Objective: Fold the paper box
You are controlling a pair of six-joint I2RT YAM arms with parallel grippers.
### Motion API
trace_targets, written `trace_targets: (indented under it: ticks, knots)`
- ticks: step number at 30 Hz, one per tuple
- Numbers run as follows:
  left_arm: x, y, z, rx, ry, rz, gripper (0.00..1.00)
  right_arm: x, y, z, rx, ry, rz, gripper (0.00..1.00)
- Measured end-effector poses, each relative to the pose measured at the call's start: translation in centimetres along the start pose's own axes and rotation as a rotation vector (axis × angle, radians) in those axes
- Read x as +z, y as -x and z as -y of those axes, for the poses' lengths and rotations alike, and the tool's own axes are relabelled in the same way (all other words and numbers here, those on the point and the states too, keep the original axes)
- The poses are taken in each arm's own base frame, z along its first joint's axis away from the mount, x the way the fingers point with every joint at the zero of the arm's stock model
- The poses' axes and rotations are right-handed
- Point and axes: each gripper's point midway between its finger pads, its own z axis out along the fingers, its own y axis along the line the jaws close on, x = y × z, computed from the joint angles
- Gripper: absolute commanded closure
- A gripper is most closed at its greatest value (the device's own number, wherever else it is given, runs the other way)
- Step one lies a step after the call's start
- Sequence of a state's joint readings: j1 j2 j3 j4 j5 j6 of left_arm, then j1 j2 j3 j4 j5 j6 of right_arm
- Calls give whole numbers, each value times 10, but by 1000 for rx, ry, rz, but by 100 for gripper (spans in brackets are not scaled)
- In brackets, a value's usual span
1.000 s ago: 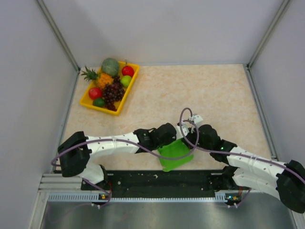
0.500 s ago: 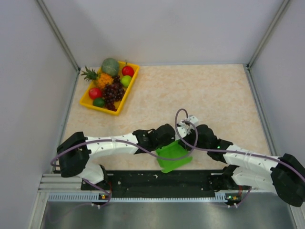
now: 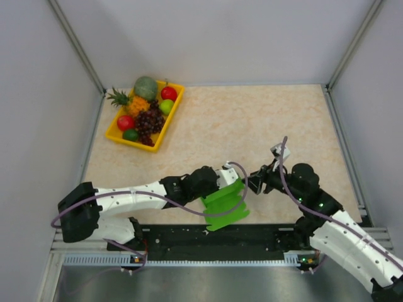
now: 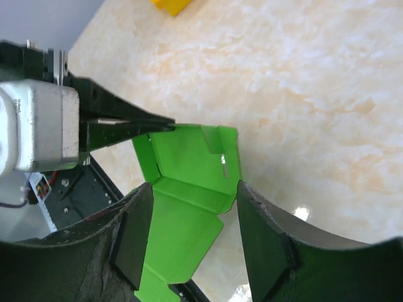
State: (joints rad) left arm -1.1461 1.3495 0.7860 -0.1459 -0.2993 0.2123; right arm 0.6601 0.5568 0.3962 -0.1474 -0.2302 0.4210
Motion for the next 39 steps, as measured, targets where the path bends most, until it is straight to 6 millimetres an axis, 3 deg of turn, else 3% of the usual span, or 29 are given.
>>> trace_targets:
  ticks: [4, 7, 12, 17, 22, 26, 32, 36, 39]
  knots:
    - [-12, -2, 1, -23, -35, 66, 100, -10, 24, 12, 50, 15, 59, 42]
    - [-31, 2, 2, -52, -69, 180, 100, -4, 35, 13, 143, 138, 78, 37]
    - [-67, 27, -3, -84, -94, 410, 100, 3, 18, -5, 320, 400, -11, 37]
    - [-88, 50, -6, -71, -110, 551, 100, -4, 29, -30, 410, 603, -56, 43]
    - [-91, 59, -1, -37, -138, 593, 100, -2, 17, -44, 536, 676, -177, 47]
    - [-85, 58, 4, -8, -161, 574, 100, -7, 17, -57, 522, 719, -193, 47]
    - [-79, 55, 6, 12, -165, 556, 100, -20, 27, -75, 346, 767, -129, 46]
    - [-80, 58, 3, 15, -157, 557, 100, -18, 31, -90, 215, 763, -124, 50]
    - [-78, 57, 2, 14, -152, 547, 100, -15, 29, -91, 186, 751, -125, 51]
